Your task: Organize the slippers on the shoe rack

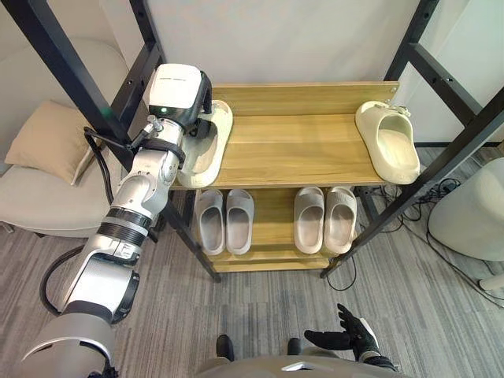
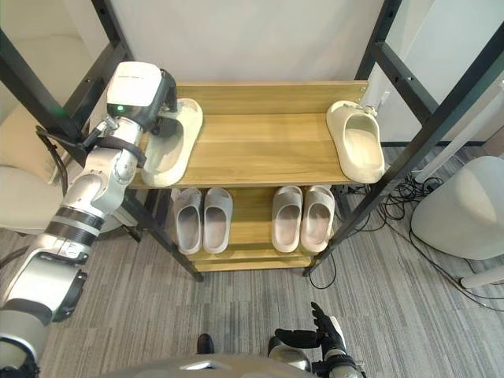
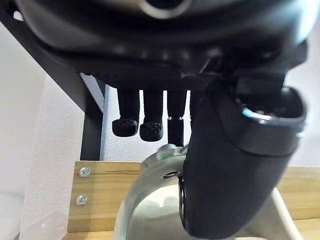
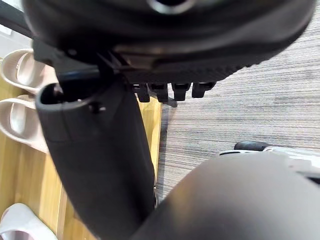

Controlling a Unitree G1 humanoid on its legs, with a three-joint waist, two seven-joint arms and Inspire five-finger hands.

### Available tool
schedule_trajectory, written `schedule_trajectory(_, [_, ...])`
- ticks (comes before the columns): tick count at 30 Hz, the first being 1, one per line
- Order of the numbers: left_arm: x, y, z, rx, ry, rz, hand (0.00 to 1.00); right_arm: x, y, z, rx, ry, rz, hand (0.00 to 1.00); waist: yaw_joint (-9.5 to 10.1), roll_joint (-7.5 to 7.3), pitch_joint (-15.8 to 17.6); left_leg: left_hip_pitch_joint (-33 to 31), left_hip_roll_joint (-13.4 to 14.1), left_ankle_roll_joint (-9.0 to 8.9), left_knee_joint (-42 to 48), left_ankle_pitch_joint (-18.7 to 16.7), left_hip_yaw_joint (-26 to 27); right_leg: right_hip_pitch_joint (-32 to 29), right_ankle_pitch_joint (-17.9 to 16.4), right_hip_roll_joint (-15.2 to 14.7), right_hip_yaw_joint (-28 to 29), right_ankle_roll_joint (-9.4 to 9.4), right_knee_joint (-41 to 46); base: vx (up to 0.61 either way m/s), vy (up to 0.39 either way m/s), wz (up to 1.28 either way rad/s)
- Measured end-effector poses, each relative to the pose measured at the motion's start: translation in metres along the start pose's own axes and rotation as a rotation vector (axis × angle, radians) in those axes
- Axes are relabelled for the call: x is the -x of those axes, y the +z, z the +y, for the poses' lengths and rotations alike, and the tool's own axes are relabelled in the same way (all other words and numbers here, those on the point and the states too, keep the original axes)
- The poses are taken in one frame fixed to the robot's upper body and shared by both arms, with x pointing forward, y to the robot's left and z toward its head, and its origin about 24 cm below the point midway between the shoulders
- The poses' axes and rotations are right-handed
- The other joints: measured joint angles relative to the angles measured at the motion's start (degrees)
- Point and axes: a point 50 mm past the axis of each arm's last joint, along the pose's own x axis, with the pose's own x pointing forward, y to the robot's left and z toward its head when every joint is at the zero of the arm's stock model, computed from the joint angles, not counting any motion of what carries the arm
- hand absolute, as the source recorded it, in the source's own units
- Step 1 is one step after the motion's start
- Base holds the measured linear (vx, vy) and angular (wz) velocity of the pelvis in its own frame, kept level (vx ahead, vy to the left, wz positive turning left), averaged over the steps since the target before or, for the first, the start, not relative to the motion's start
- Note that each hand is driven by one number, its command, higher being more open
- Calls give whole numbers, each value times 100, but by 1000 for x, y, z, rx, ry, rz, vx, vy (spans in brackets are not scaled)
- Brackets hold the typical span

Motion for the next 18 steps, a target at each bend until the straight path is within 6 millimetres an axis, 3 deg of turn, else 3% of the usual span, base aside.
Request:
schedule_trajectory(11, [-4,17,-5,97,19,20,0,2,2,0,-2,-3,-20,100,-46,13,8,11,8,-3,2,-4,142,-76,28,-1,162,-1,8,-7,4,-5])
schedule_trajectory(18, [-13,29,4,146,52,1,0,3,5,-1,-12,-10,-34,100,-132,35,22,12,18,8,2,-28,331,-188,83,1,350,7,14,-32,16,-15])
